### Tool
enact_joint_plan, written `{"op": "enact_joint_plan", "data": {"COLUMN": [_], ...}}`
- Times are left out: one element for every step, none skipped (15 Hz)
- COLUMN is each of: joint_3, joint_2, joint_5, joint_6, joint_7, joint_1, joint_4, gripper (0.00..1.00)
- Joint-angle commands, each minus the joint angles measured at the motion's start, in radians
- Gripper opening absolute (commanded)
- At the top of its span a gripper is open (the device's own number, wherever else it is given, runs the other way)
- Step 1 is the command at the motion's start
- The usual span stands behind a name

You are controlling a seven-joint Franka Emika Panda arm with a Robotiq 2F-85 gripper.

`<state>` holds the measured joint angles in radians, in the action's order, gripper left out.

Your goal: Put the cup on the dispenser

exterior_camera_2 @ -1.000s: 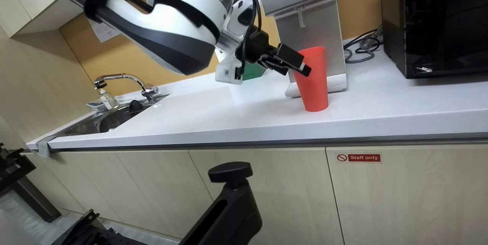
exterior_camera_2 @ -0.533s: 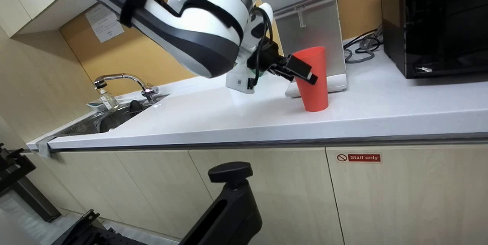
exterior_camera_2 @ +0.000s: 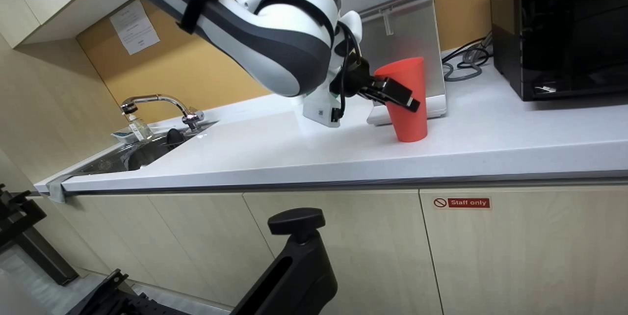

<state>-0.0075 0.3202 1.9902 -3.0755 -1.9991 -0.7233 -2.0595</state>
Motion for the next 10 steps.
{"op": "enact_joint_plan", "data": {"joint_3": [0.036, 0.044, 0.052, 0.061, 0.071, 0.079, 0.086, 0.092, 0.097, 0.101], "joint_2": [0.017, 0.012, 0.005, -0.003, -0.01, -0.02, -0.028, -0.035, -0.042, -0.052], "joint_5": [0.107, 0.13, 0.154, 0.175, 0.197, 0.218, 0.232, 0.245, 0.254, 0.26], "joint_6": [0.048, 0.056, 0.067, 0.075, 0.083, 0.09, 0.099, 0.101, 0.1, 0.098], "joint_7": [-0.136, -0.157, -0.178, -0.193, -0.21, -0.224, -0.231, -0.236, -0.237, -0.233], "joint_1": [-0.027, -0.032, -0.035, -0.039, -0.043, -0.046, -0.048, -0.05, -0.052, -0.053], "joint_4": [0.027, 0.025, 0.021, 0.016, 0.013, 0.009, 0.004, 0.002, 0.002, 0.002], "gripper": [0.53, 0.51, 0.49, 0.49, 0.49, 0.49, 0.49, 0.49, 0.49, 0.49]}}
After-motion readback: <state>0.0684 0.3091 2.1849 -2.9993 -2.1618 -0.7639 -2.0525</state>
